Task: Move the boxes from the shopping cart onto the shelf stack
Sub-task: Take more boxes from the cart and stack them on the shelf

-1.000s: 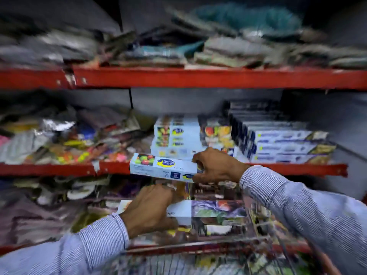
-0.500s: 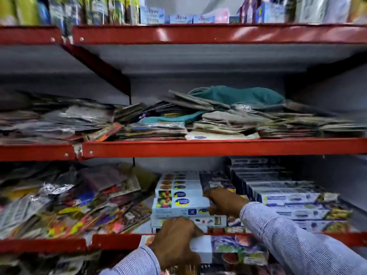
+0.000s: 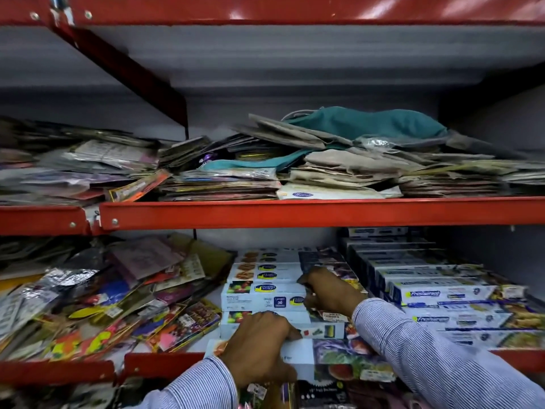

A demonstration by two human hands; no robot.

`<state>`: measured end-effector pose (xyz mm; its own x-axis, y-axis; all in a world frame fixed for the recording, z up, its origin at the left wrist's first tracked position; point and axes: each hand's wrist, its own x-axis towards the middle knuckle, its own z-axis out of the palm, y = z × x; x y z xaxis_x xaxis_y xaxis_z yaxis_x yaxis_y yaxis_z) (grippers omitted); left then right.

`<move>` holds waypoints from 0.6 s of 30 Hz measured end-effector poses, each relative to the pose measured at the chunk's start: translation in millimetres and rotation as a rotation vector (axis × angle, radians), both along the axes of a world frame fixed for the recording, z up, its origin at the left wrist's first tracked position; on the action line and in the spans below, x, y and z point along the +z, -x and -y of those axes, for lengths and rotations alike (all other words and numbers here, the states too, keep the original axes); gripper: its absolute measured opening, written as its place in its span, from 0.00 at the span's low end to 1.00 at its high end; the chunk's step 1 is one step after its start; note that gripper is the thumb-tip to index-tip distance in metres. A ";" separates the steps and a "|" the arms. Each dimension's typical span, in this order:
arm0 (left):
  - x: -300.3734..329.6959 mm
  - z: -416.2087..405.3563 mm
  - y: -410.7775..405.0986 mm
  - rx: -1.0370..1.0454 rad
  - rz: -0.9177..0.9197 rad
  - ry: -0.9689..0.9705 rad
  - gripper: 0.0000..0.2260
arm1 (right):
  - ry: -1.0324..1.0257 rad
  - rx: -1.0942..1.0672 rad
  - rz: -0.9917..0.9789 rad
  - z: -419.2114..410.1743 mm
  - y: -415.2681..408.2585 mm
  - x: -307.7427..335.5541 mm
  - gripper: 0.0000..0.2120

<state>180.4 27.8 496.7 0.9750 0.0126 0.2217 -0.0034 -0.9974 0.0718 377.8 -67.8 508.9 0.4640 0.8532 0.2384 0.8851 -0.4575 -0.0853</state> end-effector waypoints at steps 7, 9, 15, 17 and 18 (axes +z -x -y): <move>-0.6 -3.8 -5.0 0.003 0.062 -0.014 0.30 | -0.047 -0.071 0.101 0.1 1.8 -2.6 0.05; 0.9 -4.2 -5.4 0.004 0.089 -0.028 0.29 | -0.060 -0.083 0.093 0.8 -0.1 -2.8 0.04; 17.1 -13.2 -15.5 0.021 0.119 -0.035 0.27 | -0.119 -0.074 -0.048 3.7 -8.6 4.6 0.04; 21.0 -18.9 -22.8 0.030 0.137 -0.032 0.27 | -0.115 -0.051 -0.117 5.7 -10.9 11.5 0.05; 22.3 -21.6 -26.7 0.035 0.145 -0.032 0.26 | -0.103 -0.049 -0.144 6.9 -11.5 14.7 0.06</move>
